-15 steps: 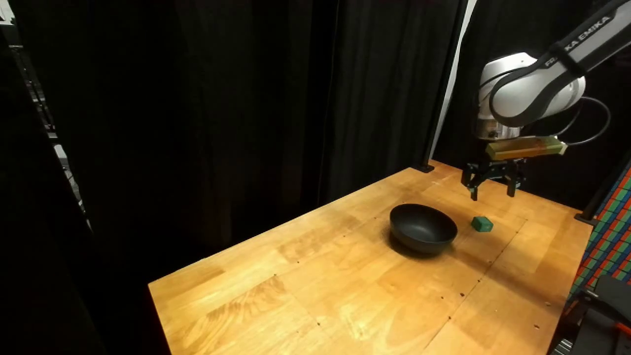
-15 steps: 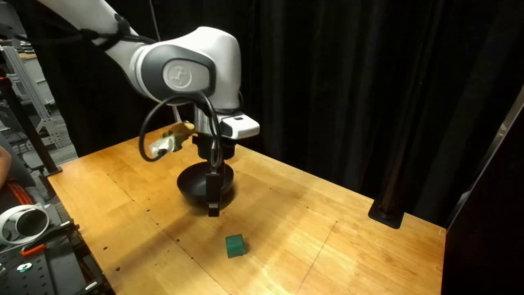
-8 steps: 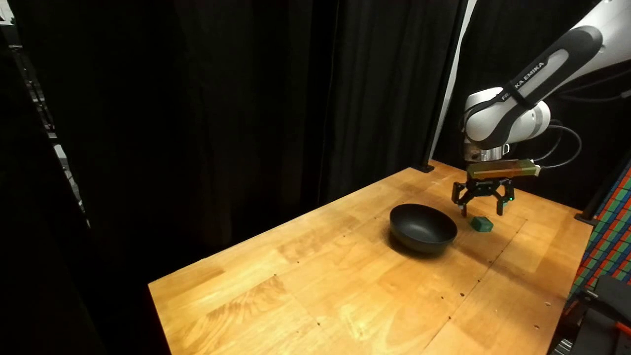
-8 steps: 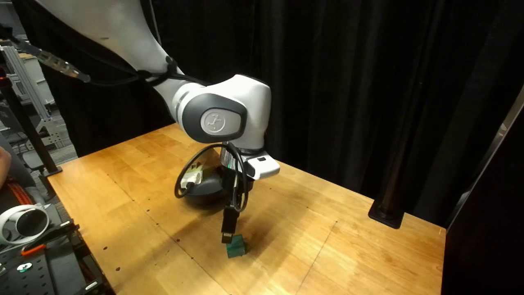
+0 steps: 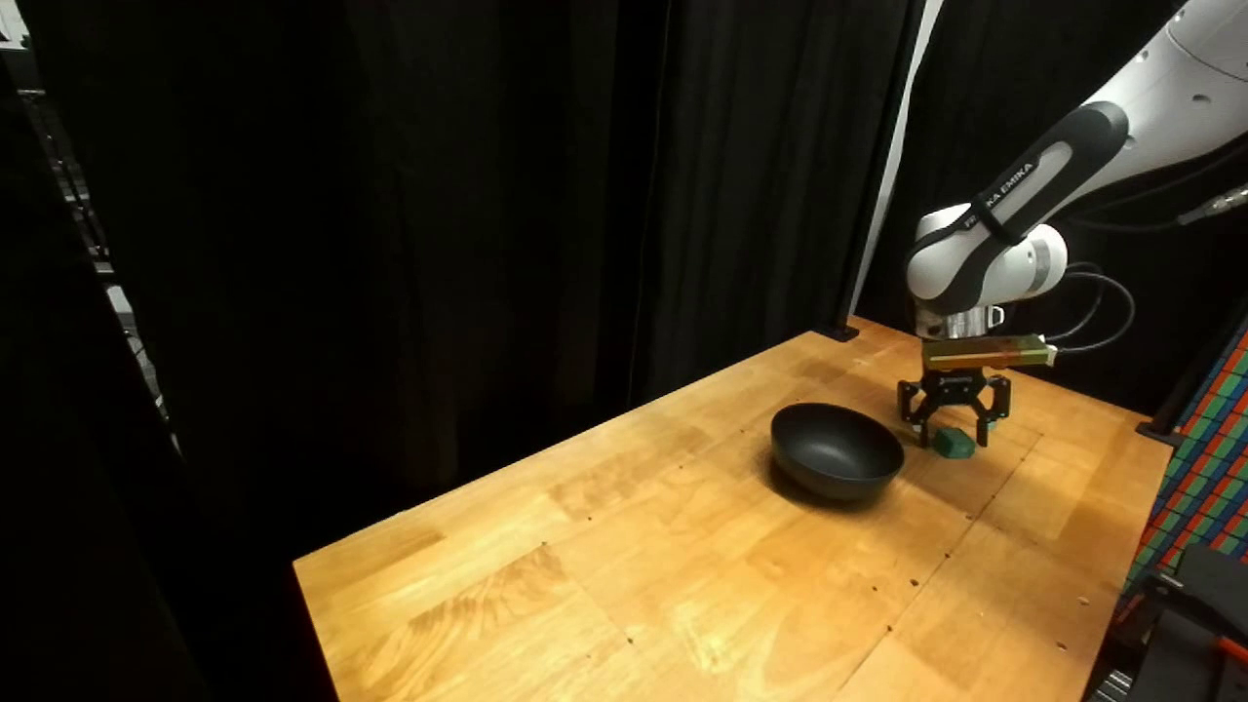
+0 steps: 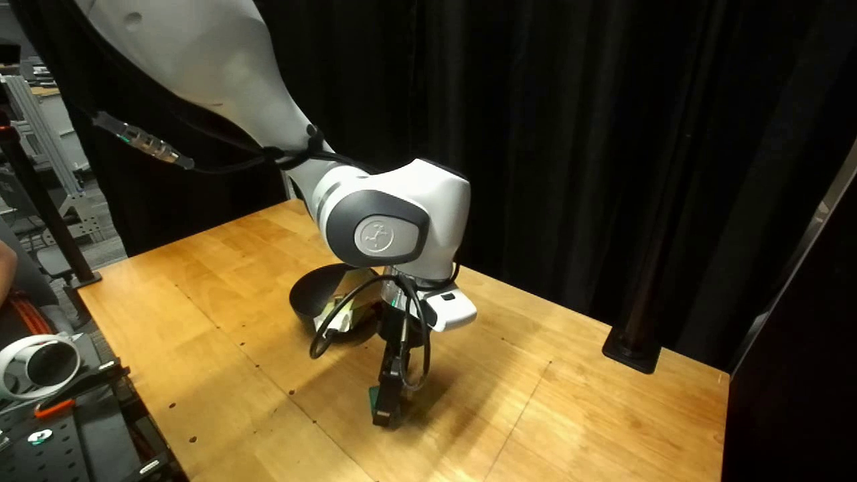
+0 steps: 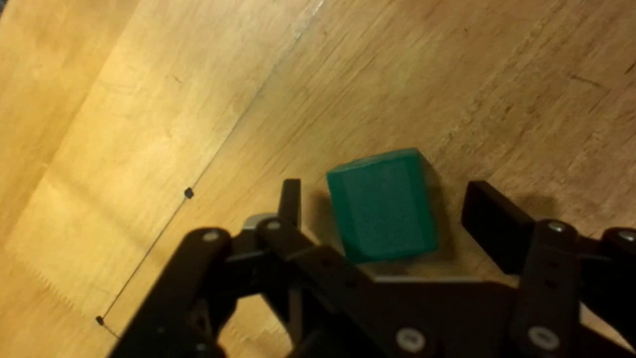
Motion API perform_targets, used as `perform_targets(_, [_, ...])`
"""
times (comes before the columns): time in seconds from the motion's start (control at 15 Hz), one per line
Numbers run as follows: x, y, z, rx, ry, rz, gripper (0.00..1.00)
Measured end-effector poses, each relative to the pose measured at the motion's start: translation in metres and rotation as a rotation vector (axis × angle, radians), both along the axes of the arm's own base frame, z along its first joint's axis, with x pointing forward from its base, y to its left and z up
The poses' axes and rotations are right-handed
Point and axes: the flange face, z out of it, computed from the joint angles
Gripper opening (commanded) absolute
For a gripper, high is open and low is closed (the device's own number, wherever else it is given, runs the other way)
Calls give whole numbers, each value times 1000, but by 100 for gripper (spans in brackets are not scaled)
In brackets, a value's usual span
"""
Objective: Pick up the green block from the table and put it in the black bowl.
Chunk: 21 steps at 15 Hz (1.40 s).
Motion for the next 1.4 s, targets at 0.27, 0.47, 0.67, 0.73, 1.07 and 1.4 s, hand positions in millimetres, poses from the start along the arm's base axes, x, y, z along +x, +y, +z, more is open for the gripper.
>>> perform_targets(0.27, [6, -1, 7, 29, 12, -14, 20])
perform_targets(0.47, [6, -5, 22, 42, 15, -37, 19])
perform_targets(0.67, [10, -4, 65, 47, -46, -54, 19])
perform_targets(0.73, [11, 0, 86, 55, -81, -62, 19])
perform_targets(1.07, [3, 71, 169, 221, -245, -102, 19])
perform_targets(1.4, [-7, 165, 181, 308, -261, -25, 92])
